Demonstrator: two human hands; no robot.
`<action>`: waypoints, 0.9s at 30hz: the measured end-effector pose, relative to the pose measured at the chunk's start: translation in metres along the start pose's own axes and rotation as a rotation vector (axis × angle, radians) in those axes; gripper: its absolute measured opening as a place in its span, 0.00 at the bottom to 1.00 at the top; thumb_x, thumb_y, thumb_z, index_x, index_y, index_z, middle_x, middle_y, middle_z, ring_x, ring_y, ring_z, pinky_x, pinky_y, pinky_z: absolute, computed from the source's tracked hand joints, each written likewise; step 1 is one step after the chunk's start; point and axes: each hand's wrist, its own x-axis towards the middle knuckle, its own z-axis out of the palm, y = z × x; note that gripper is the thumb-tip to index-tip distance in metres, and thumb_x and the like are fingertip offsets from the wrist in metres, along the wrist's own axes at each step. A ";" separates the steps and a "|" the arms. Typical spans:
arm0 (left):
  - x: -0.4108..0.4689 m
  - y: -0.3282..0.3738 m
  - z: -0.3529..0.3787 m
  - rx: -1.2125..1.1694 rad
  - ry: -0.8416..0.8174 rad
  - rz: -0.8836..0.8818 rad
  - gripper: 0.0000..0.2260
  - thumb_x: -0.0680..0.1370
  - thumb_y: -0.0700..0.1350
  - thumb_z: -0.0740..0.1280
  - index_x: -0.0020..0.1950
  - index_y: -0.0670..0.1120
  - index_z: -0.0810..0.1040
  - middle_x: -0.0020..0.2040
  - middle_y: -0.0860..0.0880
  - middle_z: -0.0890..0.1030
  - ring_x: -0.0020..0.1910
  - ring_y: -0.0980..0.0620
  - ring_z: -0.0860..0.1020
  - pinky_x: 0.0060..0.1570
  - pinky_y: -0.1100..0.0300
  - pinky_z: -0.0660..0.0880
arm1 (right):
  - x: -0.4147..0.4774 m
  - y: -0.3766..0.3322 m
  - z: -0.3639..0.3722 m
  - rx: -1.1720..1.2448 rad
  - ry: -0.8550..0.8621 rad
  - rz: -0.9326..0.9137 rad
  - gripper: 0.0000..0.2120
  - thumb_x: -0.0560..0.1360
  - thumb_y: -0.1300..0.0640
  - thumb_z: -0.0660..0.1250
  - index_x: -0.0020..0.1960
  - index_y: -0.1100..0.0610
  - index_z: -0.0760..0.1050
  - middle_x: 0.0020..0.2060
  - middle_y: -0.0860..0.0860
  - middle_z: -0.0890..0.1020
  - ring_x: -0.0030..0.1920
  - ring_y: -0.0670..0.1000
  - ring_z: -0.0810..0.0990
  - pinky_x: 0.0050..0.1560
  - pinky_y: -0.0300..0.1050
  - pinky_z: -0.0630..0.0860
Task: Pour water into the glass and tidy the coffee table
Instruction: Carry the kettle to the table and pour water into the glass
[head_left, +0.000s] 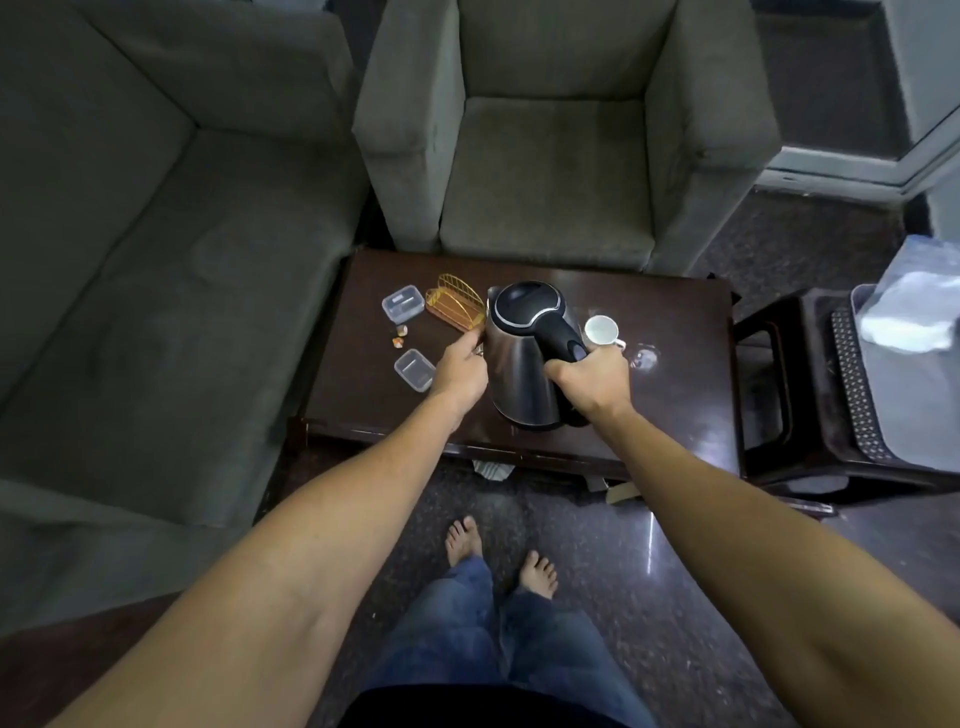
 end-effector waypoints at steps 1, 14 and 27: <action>0.002 -0.006 0.001 -0.003 -0.015 -0.018 0.31 0.75 0.39 0.55 0.72 0.64 0.72 0.69 0.57 0.77 0.70 0.51 0.74 0.70 0.47 0.73 | 0.001 0.004 0.002 -0.008 0.002 0.009 0.13 0.66 0.58 0.73 0.29 0.56 0.71 0.26 0.50 0.73 0.30 0.50 0.72 0.31 0.42 0.69; 0.033 -0.052 0.015 -0.059 -0.093 -0.154 0.34 0.72 0.38 0.55 0.75 0.65 0.68 0.74 0.57 0.73 0.72 0.50 0.72 0.67 0.42 0.75 | 0.036 0.036 0.022 -0.104 -0.047 0.082 0.11 0.66 0.56 0.74 0.31 0.57 0.74 0.26 0.49 0.75 0.29 0.50 0.73 0.30 0.41 0.68; 0.055 -0.089 0.029 -0.151 -0.097 -0.191 0.27 0.78 0.42 0.56 0.77 0.57 0.69 0.73 0.55 0.75 0.69 0.51 0.75 0.71 0.45 0.72 | 0.076 0.048 0.040 -0.191 -0.112 0.125 0.10 0.57 0.52 0.71 0.31 0.58 0.75 0.25 0.50 0.77 0.28 0.53 0.75 0.30 0.44 0.73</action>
